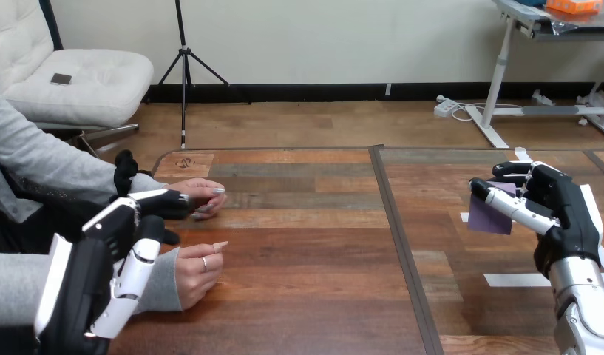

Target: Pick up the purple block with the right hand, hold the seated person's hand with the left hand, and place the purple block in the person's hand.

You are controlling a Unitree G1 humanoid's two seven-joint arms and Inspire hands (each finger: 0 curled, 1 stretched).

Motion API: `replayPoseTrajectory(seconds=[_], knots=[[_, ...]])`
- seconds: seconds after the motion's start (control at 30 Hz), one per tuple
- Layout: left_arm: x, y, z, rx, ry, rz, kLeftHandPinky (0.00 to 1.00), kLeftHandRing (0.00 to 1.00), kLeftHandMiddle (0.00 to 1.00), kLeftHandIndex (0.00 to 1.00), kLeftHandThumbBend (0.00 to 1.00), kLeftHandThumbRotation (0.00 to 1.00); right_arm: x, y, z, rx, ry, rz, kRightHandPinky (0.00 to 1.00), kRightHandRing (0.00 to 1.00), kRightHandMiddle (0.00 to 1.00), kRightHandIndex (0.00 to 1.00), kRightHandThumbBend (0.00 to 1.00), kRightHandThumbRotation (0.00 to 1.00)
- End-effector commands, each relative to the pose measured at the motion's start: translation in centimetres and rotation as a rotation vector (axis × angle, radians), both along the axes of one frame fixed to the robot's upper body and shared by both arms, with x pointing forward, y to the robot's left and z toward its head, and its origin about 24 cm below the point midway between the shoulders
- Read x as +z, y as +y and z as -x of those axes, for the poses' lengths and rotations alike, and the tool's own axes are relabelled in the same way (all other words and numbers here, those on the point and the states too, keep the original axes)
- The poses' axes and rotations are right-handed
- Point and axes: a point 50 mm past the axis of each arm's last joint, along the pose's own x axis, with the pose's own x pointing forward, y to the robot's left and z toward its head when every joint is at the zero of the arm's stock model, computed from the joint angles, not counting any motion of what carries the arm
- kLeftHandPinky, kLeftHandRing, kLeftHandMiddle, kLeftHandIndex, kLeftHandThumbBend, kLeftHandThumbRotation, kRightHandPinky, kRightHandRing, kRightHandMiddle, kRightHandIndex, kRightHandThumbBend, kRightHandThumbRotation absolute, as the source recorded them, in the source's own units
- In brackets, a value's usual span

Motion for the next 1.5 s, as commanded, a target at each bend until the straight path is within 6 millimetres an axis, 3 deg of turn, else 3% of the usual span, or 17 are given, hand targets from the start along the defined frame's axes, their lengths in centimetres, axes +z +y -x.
replayPoseTrajectory(seconds=[0.0, 0.53, 0.73, 1.03, 1.27, 1.47], knots=[[1.3, 0.6, -0.9, 0.005, -0.061, -0.054, 0.58, 0.71, 0.71, 0.66, 0.4, 0.82, 1.7, 0.7, -1.2, 0.015, -0.096, -0.092, 0.36, 0.4, 0.45, 0.46, 0.82, 0.0], [1.7, 2.5, -0.9, 0.049, -0.003, -0.225, 0.66, 0.77, 0.77, 0.73, 0.5, 0.71, 1.1, 1.2, -0.8, 0.043, -0.11, -0.132, 0.34, 0.39, 0.45, 0.45, 0.81, 0.0], [2.0, 3.0, -0.9, 0.054, 0.002, -0.299, 0.64, 0.77, 0.79, 0.76, 0.55, 0.59, 1.1, 1.4, -0.7, 0.045, -0.108, -0.14, 0.34, 0.39, 0.45, 0.45, 0.81, 0.0], [2.6, 3.6, -1.1, 0.042, 0.048, -0.418, 0.62, 0.79, 0.83, 0.8, 0.77, 0.41, 1.1, 1.4, -0.7, 0.052, -0.108, -0.137, 0.34, 0.39, 0.45, 0.45, 0.8, 0.0], [3.1, 3.6, -1.3, 0.028, 0.09, -0.509, 0.59, 0.77, 0.85, 0.85, 0.96, 0.41, 1.0, 1.4, -0.8, 0.049, -0.099, -0.151, 0.34, 0.38, 0.45, 0.45, 0.8, 0.0], [3.4, 3.7, -1.7, 0.0, 0.134, -0.612, 0.59, 0.79, 0.87, 0.88, 0.99, 0.44, 1.0, 1.4, -0.8, 0.055, -0.097, -0.154, 0.34, 0.39, 0.45, 0.45, 0.8, 0.0]])
